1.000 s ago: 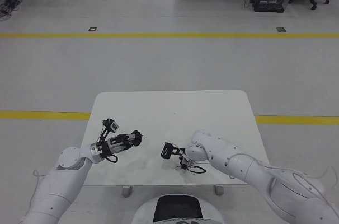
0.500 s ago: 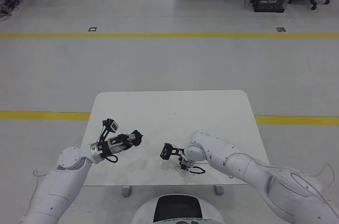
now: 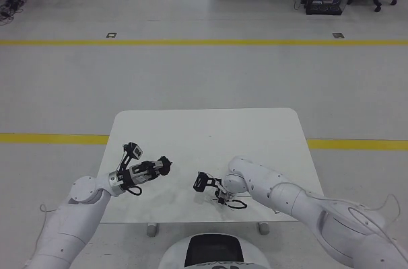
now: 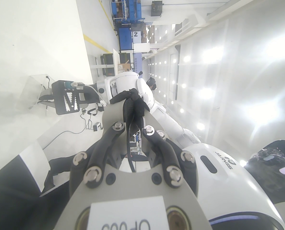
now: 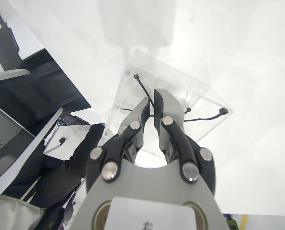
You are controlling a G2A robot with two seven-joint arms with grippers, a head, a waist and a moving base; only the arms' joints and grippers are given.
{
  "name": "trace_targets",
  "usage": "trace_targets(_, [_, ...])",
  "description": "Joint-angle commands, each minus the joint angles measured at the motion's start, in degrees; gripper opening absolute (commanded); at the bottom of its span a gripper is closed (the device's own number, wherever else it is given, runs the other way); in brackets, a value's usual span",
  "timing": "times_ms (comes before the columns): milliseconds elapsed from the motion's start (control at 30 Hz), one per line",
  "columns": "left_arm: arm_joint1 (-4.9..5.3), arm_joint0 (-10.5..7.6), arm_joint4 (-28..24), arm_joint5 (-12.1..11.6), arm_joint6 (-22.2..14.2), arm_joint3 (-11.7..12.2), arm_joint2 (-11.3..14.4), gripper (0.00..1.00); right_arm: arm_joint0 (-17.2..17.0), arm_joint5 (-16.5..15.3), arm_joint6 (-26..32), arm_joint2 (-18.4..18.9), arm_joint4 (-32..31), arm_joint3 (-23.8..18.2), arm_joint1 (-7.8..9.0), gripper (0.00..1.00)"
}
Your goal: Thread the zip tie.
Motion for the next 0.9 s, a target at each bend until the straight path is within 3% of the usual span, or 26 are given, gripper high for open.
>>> trace_targets(0, [0.0,0.0,0.0,0.0,0.0,0.0,0.0,0.0,0.1,0.0,0.0,0.0,0.0,0.4,-0.07,0.05])
trace_targets(200, [0.0,0.0,0.0,0.0,0.0,0.0,0.0,0.0,0.1,0.0,-0.3,0.0,-0.4,0.3,-0.35,0.08])
trace_targets(233, [0.0,0.0,0.0,0.0,0.0,0.0,0.0,0.0,0.1,0.0,-0.4,0.0,-0.5,0.3,-0.36,0.19])
trace_targets(267, [0.0,0.0,0.0,0.0,0.0,0.0,0.0,0.0,0.2,0.0,-0.6,0.0,-0.7,0.1,-0.34,0.22])
trace_targets(867, [0.0,0.0,0.0,0.0,0.0,0.0,0.0,0.0,-0.6,0.0,0.1,1.2,-2.7,-1.9,0.36,0.22])
